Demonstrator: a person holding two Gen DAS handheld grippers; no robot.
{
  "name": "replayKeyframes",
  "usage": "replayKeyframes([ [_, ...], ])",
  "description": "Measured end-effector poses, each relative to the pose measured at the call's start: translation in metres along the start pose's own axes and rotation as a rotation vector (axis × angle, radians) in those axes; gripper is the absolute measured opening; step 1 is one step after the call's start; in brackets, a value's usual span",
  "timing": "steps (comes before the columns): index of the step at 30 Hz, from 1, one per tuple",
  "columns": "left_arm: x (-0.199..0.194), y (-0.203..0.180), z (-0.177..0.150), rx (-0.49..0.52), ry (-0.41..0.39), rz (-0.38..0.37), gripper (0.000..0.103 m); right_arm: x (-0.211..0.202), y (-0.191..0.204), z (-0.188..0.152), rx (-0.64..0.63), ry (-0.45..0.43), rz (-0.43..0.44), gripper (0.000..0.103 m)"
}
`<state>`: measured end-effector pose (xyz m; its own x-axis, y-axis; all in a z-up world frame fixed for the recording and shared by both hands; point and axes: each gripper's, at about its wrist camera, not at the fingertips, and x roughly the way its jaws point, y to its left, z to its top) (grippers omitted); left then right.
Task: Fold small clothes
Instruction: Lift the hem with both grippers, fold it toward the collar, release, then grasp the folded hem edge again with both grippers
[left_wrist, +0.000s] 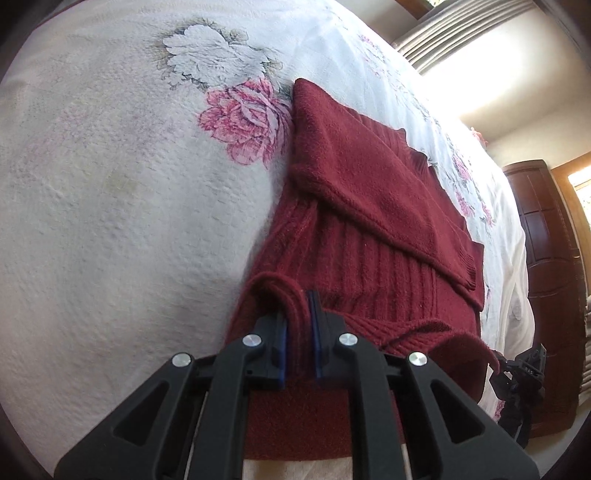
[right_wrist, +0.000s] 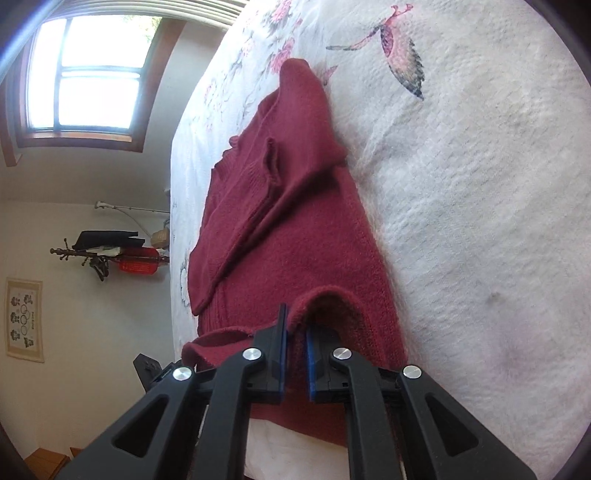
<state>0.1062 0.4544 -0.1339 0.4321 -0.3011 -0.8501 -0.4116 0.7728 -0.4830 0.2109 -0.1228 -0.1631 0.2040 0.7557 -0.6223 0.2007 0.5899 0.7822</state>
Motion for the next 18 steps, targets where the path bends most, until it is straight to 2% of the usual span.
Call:
replayKeyframes([
  [2,0.002,0.002,0.003,-0.019,0.02,-0.02,0.014,0.003,-0.003,0.004,0.015,0.005,-0.012,0.013],
  [4,-0.001,0.005,0.005,-0.045,0.038,-0.068,0.023,-0.003,-0.006,0.004,0.02,-0.004,-0.025,0.025],
  [6,-0.012,0.008,0.006,-0.063,0.036,-0.113,0.04,-0.014,-0.006,0.005,0.0,-0.036,-0.052,0.033],
  [7,-0.019,0.01,0.005,-0.07,0.032,-0.128,0.048,-0.021,-0.006,0.004,-0.015,-0.046,-0.064,0.033],
  [8,-0.027,0.012,0.005,-0.076,0.019,-0.139,0.063,-0.027,-0.005,0.003,-0.03,-0.051,-0.073,0.033],
  [9,-0.036,0.014,0.005,-0.078,0.002,-0.148,0.066,-0.033,-0.005,0.002,-0.044,-0.053,-0.081,0.034],
  [12,-0.055,0.017,0.003,-0.048,-0.031,-0.147,0.066,-0.048,-0.005,-0.005,-0.087,-0.064,-0.104,0.034],
  [16,-0.056,-0.003,0.007,0.1,-0.046,-0.037,0.067,-0.058,-0.003,-0.013,-0.127,-0.066,-0.11,0.037],
  [18,-0.046,-0.017,0.011,0.172,-0.035,-0.008,0.068,-0.058,0.004,-0.016,-0.153,-0.065,-0.12,0.038],
])
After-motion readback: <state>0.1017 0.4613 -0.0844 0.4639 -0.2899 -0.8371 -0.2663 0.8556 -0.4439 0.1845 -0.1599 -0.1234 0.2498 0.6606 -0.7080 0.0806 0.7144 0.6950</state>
